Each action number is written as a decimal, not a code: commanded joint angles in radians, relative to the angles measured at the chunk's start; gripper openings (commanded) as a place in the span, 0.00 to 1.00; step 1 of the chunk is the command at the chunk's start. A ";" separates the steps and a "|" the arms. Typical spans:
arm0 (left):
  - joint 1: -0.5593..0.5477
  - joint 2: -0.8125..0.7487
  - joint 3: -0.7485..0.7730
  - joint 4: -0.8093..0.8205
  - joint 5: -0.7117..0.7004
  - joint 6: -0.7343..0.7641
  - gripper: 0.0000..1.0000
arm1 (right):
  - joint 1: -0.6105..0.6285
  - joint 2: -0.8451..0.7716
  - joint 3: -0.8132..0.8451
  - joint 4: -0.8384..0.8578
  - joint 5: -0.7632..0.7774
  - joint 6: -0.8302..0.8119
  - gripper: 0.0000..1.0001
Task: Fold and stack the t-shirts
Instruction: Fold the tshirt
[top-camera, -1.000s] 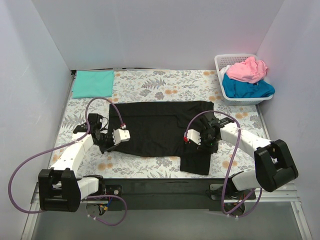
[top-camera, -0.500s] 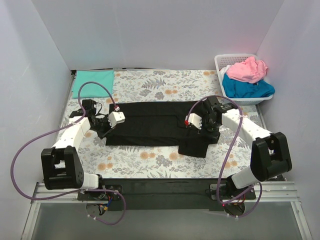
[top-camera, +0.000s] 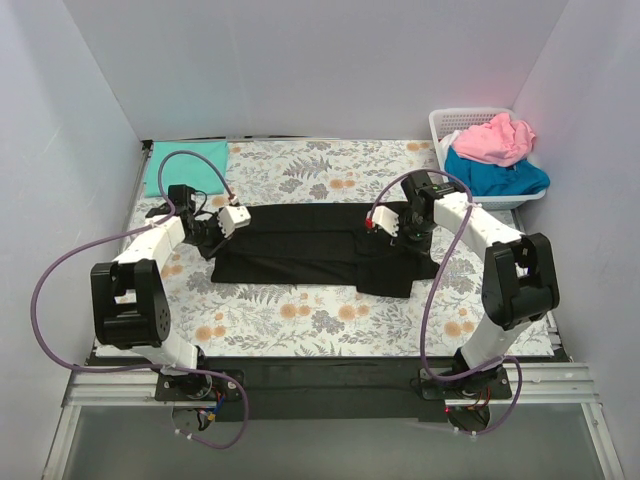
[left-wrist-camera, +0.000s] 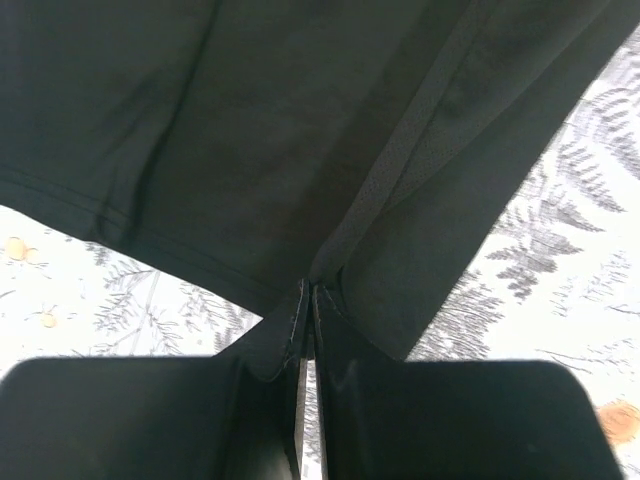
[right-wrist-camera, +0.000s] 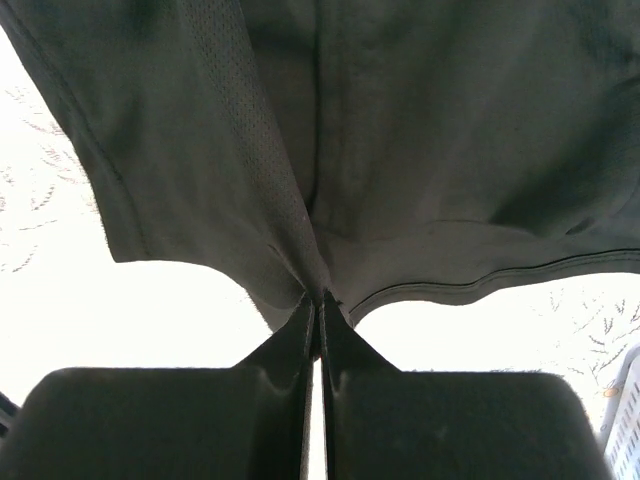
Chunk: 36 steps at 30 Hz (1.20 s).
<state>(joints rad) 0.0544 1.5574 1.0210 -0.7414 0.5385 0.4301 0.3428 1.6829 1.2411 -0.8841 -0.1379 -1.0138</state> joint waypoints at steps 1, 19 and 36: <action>0.012 0.016 0.047 0.071 0.014 -0.010 0.00 | -0.018 0.029 0.063 -0.039 -0.012 -0.065 0.01; 0.016 0.090 0.074 0.132 0.009 -0.017 0.00 | -0.042 0.156 0.182 -0.044 -0.019 -0.072 0.01; 0.018 0.153 0.097 0.166 -0.011 -0.025 0.00 | -0.057 0.187 0.176 -0.042 -0.026 -0.048 0.01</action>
<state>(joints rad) 0.0639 1.7157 1.0912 -0.6048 0.5323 0.4061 0.2897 1.8568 1.3857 -0.8955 -0.1448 -1.0248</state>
